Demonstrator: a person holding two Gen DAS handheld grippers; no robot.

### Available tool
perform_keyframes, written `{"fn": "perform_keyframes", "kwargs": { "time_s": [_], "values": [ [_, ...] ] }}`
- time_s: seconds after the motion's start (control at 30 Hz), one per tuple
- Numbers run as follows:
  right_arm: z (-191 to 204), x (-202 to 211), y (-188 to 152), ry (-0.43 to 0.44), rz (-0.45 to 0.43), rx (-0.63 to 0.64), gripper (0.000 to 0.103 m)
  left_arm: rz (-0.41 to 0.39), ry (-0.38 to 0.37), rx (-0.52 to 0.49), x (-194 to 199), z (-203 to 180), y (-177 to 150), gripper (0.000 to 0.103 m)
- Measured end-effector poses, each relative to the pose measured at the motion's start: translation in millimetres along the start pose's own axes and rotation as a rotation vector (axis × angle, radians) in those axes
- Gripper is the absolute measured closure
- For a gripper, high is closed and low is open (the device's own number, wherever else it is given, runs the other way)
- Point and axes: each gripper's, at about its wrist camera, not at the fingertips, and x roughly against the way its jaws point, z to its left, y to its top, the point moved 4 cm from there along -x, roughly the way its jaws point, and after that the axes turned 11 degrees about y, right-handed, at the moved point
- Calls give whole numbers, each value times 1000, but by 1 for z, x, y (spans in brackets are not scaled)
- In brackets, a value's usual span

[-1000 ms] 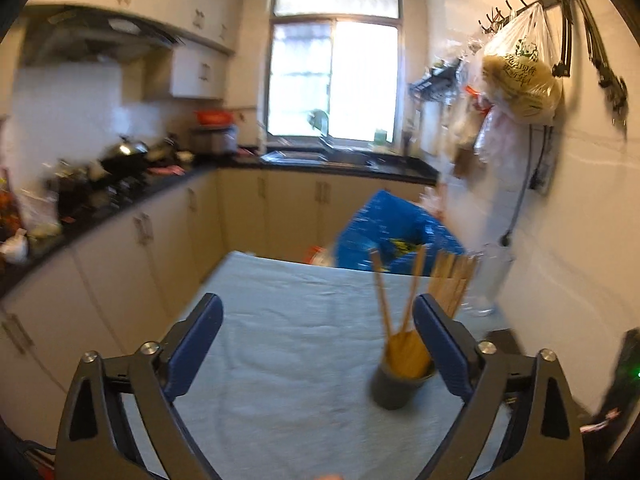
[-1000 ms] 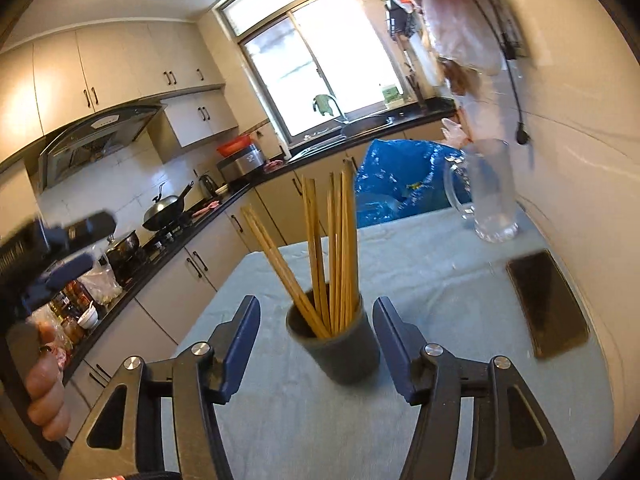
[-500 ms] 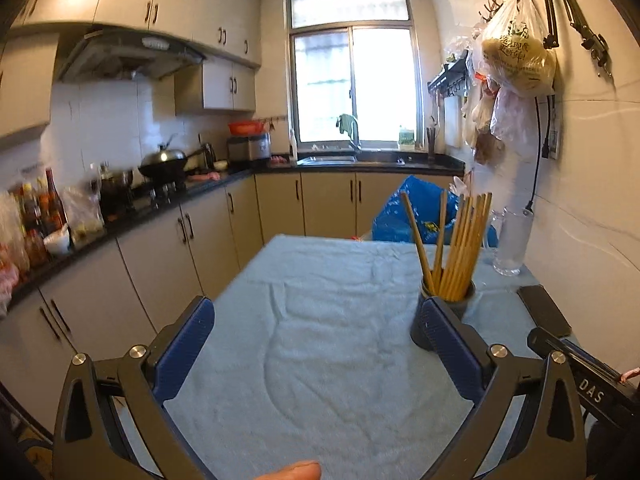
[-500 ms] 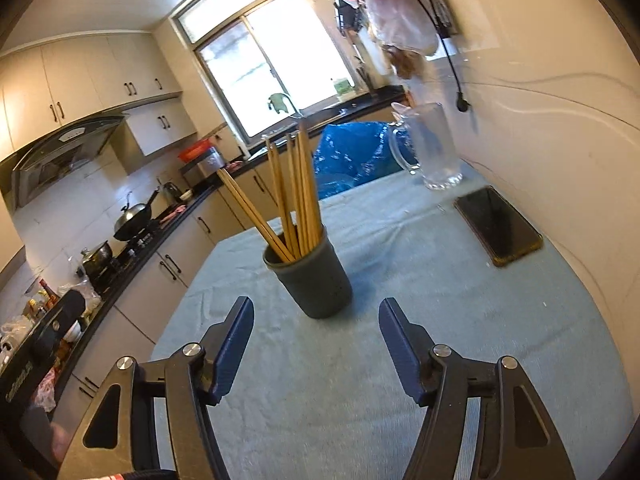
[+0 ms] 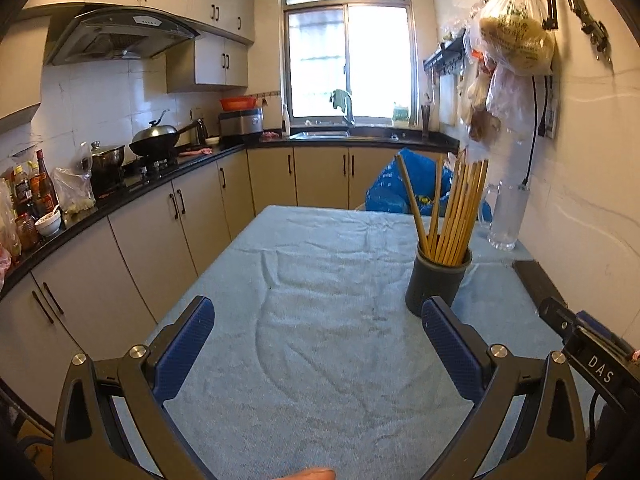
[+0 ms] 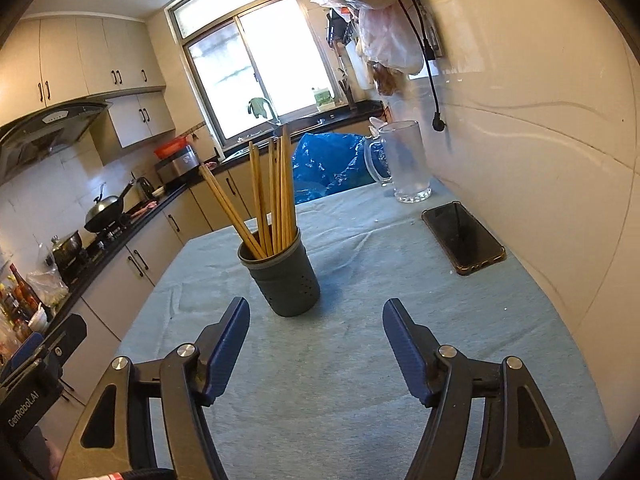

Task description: Organize utensils

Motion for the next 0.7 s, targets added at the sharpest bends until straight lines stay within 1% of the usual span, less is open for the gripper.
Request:
{"fn": "perform_keyframes", "kwargs": {
  "time_s": [0.13,0.7],
  "values": [
    [0,0,-1,-11,3,6,29,31,-20,-6,-6,-2,-3,0],
    [2,-3,-2,-37,4,16,27,83,-46,-15,-16,-2,-10,0]
  ]
}}
